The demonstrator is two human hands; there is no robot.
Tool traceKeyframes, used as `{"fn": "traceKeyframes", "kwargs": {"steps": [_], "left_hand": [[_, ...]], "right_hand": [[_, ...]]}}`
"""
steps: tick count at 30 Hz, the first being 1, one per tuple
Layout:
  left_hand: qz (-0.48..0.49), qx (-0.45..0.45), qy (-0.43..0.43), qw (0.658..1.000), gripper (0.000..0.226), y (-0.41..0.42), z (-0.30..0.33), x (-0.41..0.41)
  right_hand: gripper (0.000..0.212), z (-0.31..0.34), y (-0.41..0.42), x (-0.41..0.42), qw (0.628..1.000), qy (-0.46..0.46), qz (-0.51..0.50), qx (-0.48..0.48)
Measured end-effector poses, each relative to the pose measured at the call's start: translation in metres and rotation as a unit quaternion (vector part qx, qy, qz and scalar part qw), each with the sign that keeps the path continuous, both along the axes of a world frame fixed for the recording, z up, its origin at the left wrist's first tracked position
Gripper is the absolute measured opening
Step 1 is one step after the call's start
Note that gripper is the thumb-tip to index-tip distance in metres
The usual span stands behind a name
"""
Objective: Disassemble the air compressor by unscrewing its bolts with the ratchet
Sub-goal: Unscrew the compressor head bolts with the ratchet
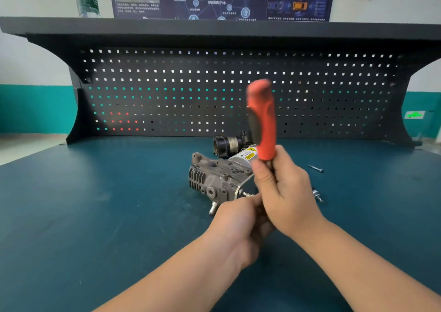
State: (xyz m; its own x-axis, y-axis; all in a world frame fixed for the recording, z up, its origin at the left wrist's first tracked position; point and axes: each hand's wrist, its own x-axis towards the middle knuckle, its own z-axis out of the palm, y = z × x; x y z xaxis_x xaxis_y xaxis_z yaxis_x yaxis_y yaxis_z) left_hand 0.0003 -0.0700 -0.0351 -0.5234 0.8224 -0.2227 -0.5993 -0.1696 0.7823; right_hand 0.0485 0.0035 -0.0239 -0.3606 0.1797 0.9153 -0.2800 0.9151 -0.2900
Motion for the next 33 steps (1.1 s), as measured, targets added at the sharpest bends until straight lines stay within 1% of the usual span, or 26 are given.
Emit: {"fn": "traceKeyframes", "kwargs": {"steps": [2, 3, 5, 6, 7, 9, 10, 11, 12, 13, 14, 15, 16, 17, 18, 20, 22, 23, 24, 25, 26, 27, 28, 29, 31, 33], "left_hand": [[0.012, -0.003, -0.011, 1.0, 0.015, 0.002, 0.0, 0.001], [0.016, -0.004, -0.014, 1.0, 0.014, 0.003, -0.001, 0.001], [0.024, -0.009, -0.016, 1.0, 0.016, 0.004, -0.004, -0.001], [0.026, -0.013, -0.017, 0.999, 0.014, 0.005, -0.004, -0.002], [0.026, -0.016, -0.018, 0.999, 0.012, 0.004, -0.005, -0.002], [0.022, -0.024, -0.014, 0.999, 0.009, 0.003, -0.004, -0.001], [0.023, -0.027, -0.012, 0.999, 0.009, 0.003, -0.004, -0.001], [0.026, -0.029, -0.011, 0.999, 0.009, 0.003, -0.004, -0.001], [0.029, -0.028, -0.012, 0.999, 0.009, 0.003, -0.004, 0.0], [0.031, -0.027, -0.014, 0.999, 0.008, 0.003, -0.004, 0.0], [0.031, -0.024, -0.017, 0.999, 0.008, 0.002, -0.004, 0.0], [0.033, -0.02, -0.021, 0.999, 0.008, 0.003, -0.004, 0.0], [0.033, -0.017, -0.025, 0.999, 0.008, 0.003, -0.004, 0.0], [0.033, -0.014, -0.027, 0.999, 0.008, 0.003, -0.004, 0.001], [0.033, -0.01, -0.03, 0.999, 0.008, 0.003, -0.004, 0.001], [0.033, -0.009, -0.028, 0.999, 0.009, 0.003, -0.004, 0.001], [0.032, -0.005, -0.021, 0.999, 0.011, 0.003, -0.005, 0.0], [0.026, 0.0, -0.017, 1.0, 0.014, 0.003, -0.005, -0.001], [0.021, 0.004, -0.02, 1.0, 0.019, 0.003, -0.005, 0.0], [0.015, 0.014, -0.03, 0.999, 0.02, 0.002, -0.006, 0.001], [0.008, 0.034, -0.052, 0.998, 0.021, 0.001, -0.006, 0.002], [0.007, 0.06, -0.08, 0.995, 0.022, 0.0, -0.005, 0.003], [0.009, 0.073, -0.094, 0.993, 0.024, -0.001, -0.005, 0.002], [0.005, 0.07, -0.088, 0.994, 0.022, 0.0, -0.006, 0.0], [-0.008, 0.026, -0.048, 0.998, 0.019, 0.002, -0.006, -0.002], [-0.009, 0.01, -0.025, 1.0, 0.018, 0.002, -0.004, -0.003]], "right_hand": [[0.024, 0.0, 0.004, -0.002, 0.989, 0.007, 0.022, -0.149], [0.027, 0.001, 0.008, -0.004, 0.976, 0.011, 0.01, -0.216], [0.033, 0.002, 0.017, -0.009, 0.937, 0.003, -0.033, -0.348], [0.033, 0.001, 0.023, -0.012, 0.906, -0.008, -0.039, -0.422], [0.032, -0.001, 0.028, -0.014, 0.865, -0.019, -0.031, -0.5], [0.027, -0.006, 0.037, -0.017, 0.774, -0.041, -0.008, -0.631], [0.025, -0.009, 0.039, -0.018, 0.739, -0.054, -0.005, -0.672], [0.023, -0.012, 0.041, -0.019, 0.715, -0.063, -0.002, -0.696], [0.022, -0.014, 0.041, -0.02, 0.702, -0.066, 0.005, -0.709], [0.022, -0.015, 0.041, -0.021, 0.699, -0.06, 0.014, -0.712], [0.023, -0.015, 0.04, -0.022, 0.702, -0.048, 0.026, -0.71], [0.025, -0.014, 0.039, -0.022, 0.714, -0.032, 0.034, -0.699], [0.028, -0.013, 0.038, -0.022, 0.738, -0.015, 0.036, -0.674], [0.03, -0.011, 0.035, -0.021, 0.773, 0.001, 0.031, -0.634], [0.032, -0.009, 0.032, -0.018, 0.815, 0.014, 0.018, -0.578], [0.033, -0.006, 0.022, -0.013, 0.902, 0.04, -0.015, -0.43], [0.028, -0.004, 0.009, -0.007, 0.965, 0.057, -0.013, -0.257], [0.023, -0.004, 0.005, -0.004, 0.985, 0.055, -0.009, -0.161], [0.019, -0.002, 0.001, -0.001, 0.997, 0.046, -0.013, -0.058], [0.016, -0.002, -0.002, 0.0, 0.998, 0.038, -0.021, 0.045], [0.016, -0.002, -0.004, 0.001, 0.99, 0.033, -0.026, 0.132], [0.017, -0.003, -0.004, 0.0, 0.981, 0.029, -0.03, 0.187], [0.017, -0.004, -0.004, 0.0, 0.978, 0.028, -0.03, 0.203], [0.016, -0.004, -0.004, 0.0, 0.982, 0.031, -0.03, 0.185], [0.016, -0.006, -0.002, -0.002, 0.996, 0.039, -0.034, 0.079], [0.019, -0.005, -0.001, -0.004, 0.997, 0.037, -0.004, -0.074]]}}
